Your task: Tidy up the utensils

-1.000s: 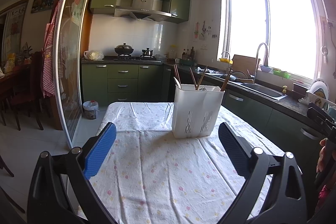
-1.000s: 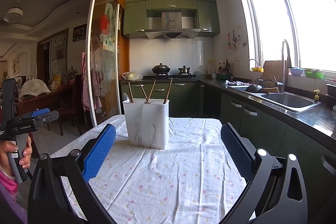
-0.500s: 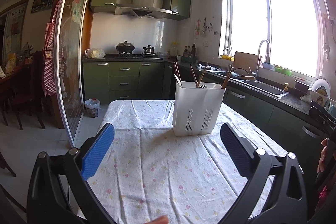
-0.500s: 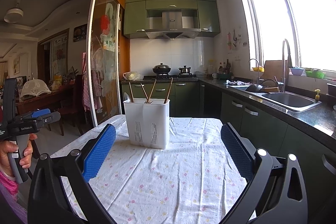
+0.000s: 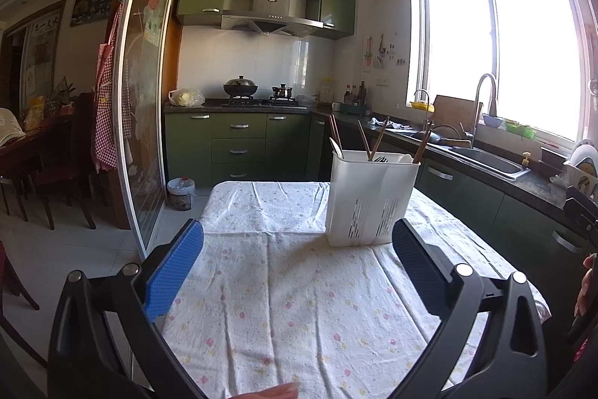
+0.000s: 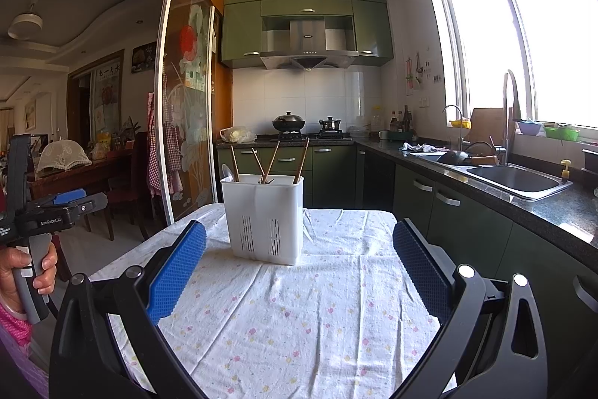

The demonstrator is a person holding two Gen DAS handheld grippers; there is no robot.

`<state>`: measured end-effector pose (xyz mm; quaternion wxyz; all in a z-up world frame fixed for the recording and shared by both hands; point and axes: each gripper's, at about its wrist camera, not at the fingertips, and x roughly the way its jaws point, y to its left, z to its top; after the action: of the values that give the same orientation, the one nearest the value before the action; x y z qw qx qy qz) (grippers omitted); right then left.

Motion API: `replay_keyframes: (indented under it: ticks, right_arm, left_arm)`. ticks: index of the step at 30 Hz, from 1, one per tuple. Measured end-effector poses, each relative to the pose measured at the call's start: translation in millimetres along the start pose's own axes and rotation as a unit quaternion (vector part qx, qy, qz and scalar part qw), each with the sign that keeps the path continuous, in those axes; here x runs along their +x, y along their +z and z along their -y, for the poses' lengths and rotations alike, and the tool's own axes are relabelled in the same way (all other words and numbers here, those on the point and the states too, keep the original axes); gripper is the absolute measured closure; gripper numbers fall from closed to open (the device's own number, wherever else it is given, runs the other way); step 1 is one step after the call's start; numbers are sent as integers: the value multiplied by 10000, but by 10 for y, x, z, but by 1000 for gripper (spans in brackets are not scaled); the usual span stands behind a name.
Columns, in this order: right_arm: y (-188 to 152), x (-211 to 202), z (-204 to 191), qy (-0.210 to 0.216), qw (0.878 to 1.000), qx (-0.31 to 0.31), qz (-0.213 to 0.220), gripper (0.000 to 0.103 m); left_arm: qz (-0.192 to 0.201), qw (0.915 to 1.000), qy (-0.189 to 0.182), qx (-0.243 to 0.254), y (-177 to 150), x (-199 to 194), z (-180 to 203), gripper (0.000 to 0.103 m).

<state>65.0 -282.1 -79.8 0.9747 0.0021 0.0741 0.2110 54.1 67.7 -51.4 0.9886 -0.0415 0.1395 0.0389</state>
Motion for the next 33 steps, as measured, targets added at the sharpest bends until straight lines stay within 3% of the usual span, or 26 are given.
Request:
replay_keyframes:
  ticks: [25,33]
  right_arm:
    - [-6,-2,14,5,10000,1,-3,5]
    - [-4,-2,12,6,10000,0,0,5]
  left_arm:
    - [205,9997,87,95,-13,-70,31,7]
    - [79,9999,26,123,3,-41,53,7]
